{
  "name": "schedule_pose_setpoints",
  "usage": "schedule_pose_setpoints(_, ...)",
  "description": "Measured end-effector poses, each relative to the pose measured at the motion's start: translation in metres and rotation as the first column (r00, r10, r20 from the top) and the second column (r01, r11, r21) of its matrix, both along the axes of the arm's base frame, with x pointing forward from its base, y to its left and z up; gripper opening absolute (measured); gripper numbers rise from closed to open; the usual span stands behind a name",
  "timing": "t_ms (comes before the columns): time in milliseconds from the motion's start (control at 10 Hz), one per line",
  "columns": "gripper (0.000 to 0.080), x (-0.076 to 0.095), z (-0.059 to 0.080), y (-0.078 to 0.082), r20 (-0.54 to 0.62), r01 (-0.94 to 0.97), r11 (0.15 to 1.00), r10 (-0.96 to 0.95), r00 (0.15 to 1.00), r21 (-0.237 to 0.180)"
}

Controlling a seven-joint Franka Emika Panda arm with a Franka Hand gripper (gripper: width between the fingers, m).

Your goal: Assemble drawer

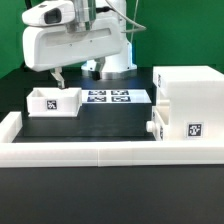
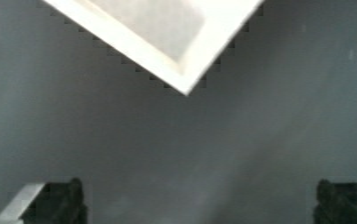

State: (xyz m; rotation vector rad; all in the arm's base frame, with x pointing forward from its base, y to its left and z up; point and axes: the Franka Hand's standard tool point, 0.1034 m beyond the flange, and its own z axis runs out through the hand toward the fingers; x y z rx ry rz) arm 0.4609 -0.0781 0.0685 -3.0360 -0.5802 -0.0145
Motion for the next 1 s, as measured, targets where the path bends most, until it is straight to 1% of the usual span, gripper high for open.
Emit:
schedule_pose_setpoints(200, 0.0649, 0.001, 0.000, 0.004, -0.007, 0.146, 0.989, -0.146, 0.989, 0.000)
schedule_pose_setpoints(300, 0.0649, 0.000, -0.003, 0.006, -0.016, 0.285, 0.959, -0.285, 0.958, 0.004)
schedule_pose_setpoints(400, 0.0649, -0.003, -0.016, -0.001, -0.010, 0.322, 0.947, -0.322, 0.947, 0.006)
schedule_pose_setpoints(500, 0.0649, -0.008, -0.024, -0.004, -0.030, 0.389, 0.921, -0.388, 0.921, 0.011)
schedule_pose_setpoints(600, 0.0649, -0.006, -0.021, -0.002, -0.024, 0.390, 0.921, -0.389, 0.921, 0.012)
schedule_pose_setpoints(800, 0.0649, -0.006, -0.023, -0.001, -0.026, 0.380, 0.925, -0.380, 0.925, 0.012)
schedule_pose_setpoints(900, 0.0649, -0.007, -0.022, -0.002, -0.027, 0.367, 0.930, -0.367, 0.930, 0.010)
schedule_pose_setpoints(1000, 0.0649, -0.009, -0.018, -0.007, -0.025, 0.345, 0.939, -0.345, 0.938, 0.006)
